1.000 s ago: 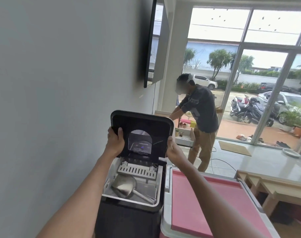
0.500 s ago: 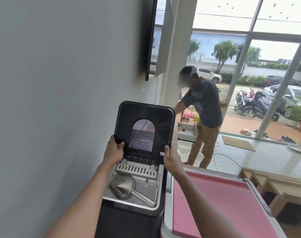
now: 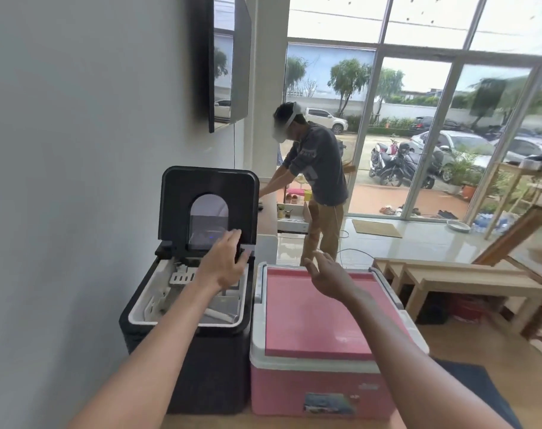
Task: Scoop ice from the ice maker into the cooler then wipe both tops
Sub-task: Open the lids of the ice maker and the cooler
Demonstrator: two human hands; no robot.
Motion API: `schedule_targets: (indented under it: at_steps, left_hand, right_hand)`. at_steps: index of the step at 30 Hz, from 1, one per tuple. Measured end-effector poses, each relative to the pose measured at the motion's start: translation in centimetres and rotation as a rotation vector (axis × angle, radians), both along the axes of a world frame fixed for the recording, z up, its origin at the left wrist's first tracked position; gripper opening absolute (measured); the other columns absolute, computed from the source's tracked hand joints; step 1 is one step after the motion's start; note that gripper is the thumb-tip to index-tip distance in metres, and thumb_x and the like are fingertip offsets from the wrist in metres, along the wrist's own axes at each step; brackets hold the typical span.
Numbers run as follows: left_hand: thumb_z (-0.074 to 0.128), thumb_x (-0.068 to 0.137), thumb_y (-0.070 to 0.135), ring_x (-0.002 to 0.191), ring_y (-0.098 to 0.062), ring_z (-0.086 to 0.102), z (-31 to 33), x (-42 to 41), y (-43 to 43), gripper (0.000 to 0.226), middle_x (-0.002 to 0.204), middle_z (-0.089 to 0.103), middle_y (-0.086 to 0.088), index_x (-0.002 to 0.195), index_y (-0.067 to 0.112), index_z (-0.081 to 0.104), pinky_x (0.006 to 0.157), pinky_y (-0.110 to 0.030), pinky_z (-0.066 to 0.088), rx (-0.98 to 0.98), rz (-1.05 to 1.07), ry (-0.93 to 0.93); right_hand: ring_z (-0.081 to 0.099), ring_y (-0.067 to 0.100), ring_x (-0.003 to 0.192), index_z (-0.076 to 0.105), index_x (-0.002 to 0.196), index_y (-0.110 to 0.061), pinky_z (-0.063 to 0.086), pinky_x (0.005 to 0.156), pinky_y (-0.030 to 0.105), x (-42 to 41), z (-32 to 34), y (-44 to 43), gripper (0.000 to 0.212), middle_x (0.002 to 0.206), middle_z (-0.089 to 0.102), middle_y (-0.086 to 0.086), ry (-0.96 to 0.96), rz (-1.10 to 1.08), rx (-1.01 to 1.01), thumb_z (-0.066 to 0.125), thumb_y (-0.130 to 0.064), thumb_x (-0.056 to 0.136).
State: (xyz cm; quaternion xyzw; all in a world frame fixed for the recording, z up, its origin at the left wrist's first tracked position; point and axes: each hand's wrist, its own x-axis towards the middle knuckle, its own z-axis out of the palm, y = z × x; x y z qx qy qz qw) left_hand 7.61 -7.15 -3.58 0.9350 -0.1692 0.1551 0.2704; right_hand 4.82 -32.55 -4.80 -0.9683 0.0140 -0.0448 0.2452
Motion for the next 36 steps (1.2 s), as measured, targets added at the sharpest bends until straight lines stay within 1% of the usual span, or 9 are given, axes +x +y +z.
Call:
schedule_targets:
  at_steps: [3,7,9,13,16,20,27,31,36]
  left_hand:
    - [0.038,0.094,0.058,0.143,-0.023,0.032,-1.3,-2.3,-4.1,0.069,0.154,0.034,0.000,0.149,0.016,0.031,0.110,-0.049,0.037,0.228,-0.166,0.108]
    - [0.036,0.092,0.067,0.147,-0.022,0.022,-3.8,-6.9,-8.4,0.084,0.160,0.020,-0.004,0.153,0.012,0.020,0.118,-0.041,0.024,0.493,-0.337,0.205]
    - [0.029,0.089,0.073,0.148,-0.022,0.016,-5.4,-8.5,-9.0,0.092,0.162,0.013,-0.008,0.154,0.009,0.015,0.121,-0.037,0.016,0.602,-0.410,0.192]
    - [0.016,0.085,0.080,0.149,-0.027,0.010,-7.1,-9.0,-8.6,0.102,0.161,0.008,-0.015,0.154,0.005,0.009,0.122,-0.038,0.011,0.727,-0.454,0.033]
    - [0.012,0.089,0.076,0.145,-0.034,0.023,-7.7,-8.6,-8.6,0.097,0.157,0.018,-0.022,0.152,0.002,0.014,0.118,-0.044,0.025,0.873,-0.457,-0.155]
    - [0.005,0.094,0.066,0.115,-0.039,0.060,-8.5,-8.7,-8.8,0.088,0.137,0.049,-0.028,0.141,-0.001,0.037,0.087,-0.045,0.057,0.961,-0.457,-0.422]
    - [0.023,0.102,0.055,0.064,-0.019,0.068,-5.4,-7.7,-8.1,0.055,0.091,0.069,-0.003,0.112,0.013,0.056,0.051,-0.033,0.056,0.741,-0.396,-0.661]
    - [0.023,0.097,0.063,0.057,-0.016,0.067,-1.6,-6.5,-8.1,0.060,0.072,0.068,0.005,0.088,0.018,0.063,0.044,-0.029,0.050,0.564,-0.156,-0.661]
    - [0.027,0.101,0.043,0.061,-0.025,0.059,1.2,-4.5,-9.5,0.048,0.069,0.058,0.000,0.076,0.014,0.055,0.046,-0.030,0.038,0.175,0.038,-0.571]
  right_hand:
    - [0.036,0.029,0.140,0.033,0.148,-0.006,0.033,0.109,0.041,-3.4,-1.3,-2.9,0.060,0.153,0.036,0.013,0.053,-0.007,-0.100,0.035,-0.045,0.103]
    - [0.028,0.022,0.146,0.022,0.155,-0.013,0.025,0.117,0.038,-8.4,-3.5,-6.1,0.085,0.161,0.024,0.004,0.145,0.005,-0.176,0.025,-0.070,0.092]
    - [0.020,0.018,0.149,0.019,0.156,-0.016,0.018,0.120,0.037,-10.7,-5.1,-7.9,0.100,0.163,0.018,0.002,0.119,0.034,-0.242,0.013,-0.081,0.080]
    - [-0.002,0.010,0.150,0.005,0.158,-0.025,-0.005,0.118,0.030,-13.9,-7.3,-10.7,0.093,0.163,-0.001,-0.005,0.024,0.094,-0.347,0.017,-0.082,0.086]
    - [-0.008,0.011,0.150,-0.002,0.157,-0.025,-0.009,0.118,0.030,-14.5,-7.8,-11.3,0.093,0.162,-0.007,-0.005,-0.006,0.141,-0.449,0.017,-0.083,0.087]
    - [0.011,0.017,0.151,0.011,0.158,-0.021,0.006,0.120,0.032,-14.3,-7.5,-11.8,0.092,0.164,0.011,0.002,-0.068,0.172,-0.526,0.018,-0.081,0.088]
    - [0.064,0.012,0.102,0.060,0.122,-0.028,0.054,0.087,0.033,-12.3,-2.6,-13.3,0.068,0.116,0.066,-0.007,-0.408,0.239,-0.518,0.020,-0.075,0.093]
    - [0.061,0.012,0.066,0.069,0.079,-0.025,0.040,0.052,0.026,-9.0,0.8,-14.1,0.073,0.073,0.064,-0.010,-0.526,0.093,-0.422,0.014,-0.071,0.094]
    - [0.046,0.020,0.045,0.046,0.049,-0.013,0.034,0.047,0.028,-4.7,4.3,-14.3,0.063,0.043,0.045,-0.003,-0.588,-0.030,-0.233,0.034,-0.053,0.095]
